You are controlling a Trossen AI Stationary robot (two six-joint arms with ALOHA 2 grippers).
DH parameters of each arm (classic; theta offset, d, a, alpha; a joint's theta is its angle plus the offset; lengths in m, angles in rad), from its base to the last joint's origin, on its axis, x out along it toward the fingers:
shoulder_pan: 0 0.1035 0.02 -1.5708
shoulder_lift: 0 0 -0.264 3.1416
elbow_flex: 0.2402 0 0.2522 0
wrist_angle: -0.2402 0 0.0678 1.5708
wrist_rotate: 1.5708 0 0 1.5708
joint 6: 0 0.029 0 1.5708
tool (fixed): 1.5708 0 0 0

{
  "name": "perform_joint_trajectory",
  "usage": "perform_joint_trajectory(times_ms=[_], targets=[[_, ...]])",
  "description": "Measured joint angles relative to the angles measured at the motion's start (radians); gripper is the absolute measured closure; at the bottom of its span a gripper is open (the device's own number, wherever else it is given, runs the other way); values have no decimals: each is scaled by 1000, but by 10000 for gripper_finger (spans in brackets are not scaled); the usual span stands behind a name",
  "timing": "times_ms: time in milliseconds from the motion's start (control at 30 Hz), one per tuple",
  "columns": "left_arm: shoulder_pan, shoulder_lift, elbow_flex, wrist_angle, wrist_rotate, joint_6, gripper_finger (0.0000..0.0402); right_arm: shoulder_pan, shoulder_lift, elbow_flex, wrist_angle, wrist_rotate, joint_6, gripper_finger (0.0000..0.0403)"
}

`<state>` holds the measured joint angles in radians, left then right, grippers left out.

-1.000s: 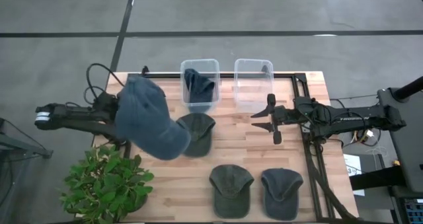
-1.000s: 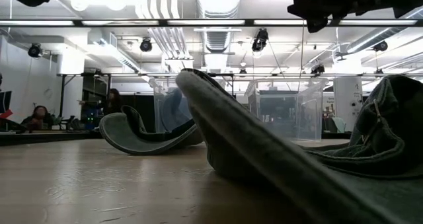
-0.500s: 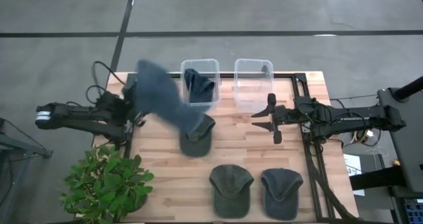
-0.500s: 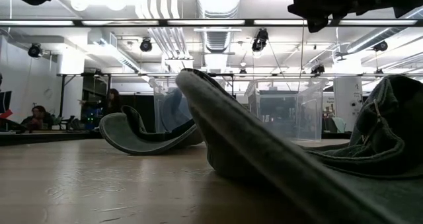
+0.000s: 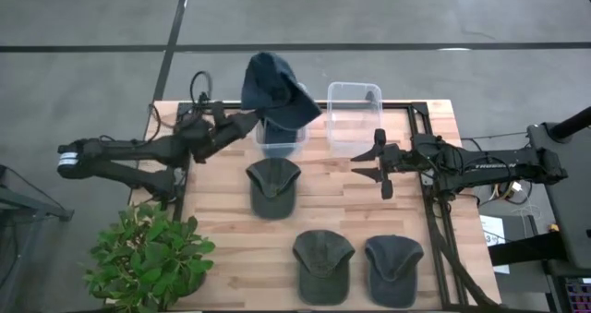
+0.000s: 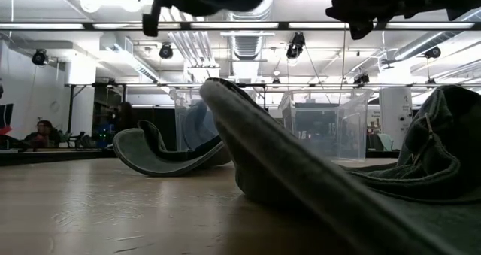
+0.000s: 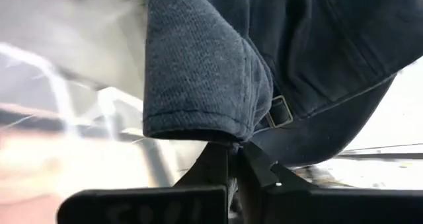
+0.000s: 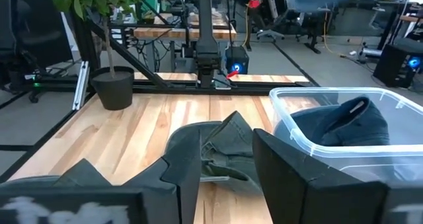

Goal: Pick & Place hat
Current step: Put the left blue cap into the left transparent bin

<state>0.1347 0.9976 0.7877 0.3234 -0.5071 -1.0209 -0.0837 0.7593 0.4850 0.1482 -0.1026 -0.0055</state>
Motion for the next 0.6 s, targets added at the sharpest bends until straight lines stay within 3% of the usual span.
perform_joint_trajectory(times_ms=[167, 300, 600], targets=[[65, 71, 219, -490, 15, -93, 395, 0, 0, 0, 0, 0, 7, 271], [139, 149, 405, -795, 102, -99, 395, 0, 0, 0, 0, 0, 8, 277], [331, 354, 720, -1130, 374, 40, 395, 0, 0, 0, -1, -1, 18, 278]])
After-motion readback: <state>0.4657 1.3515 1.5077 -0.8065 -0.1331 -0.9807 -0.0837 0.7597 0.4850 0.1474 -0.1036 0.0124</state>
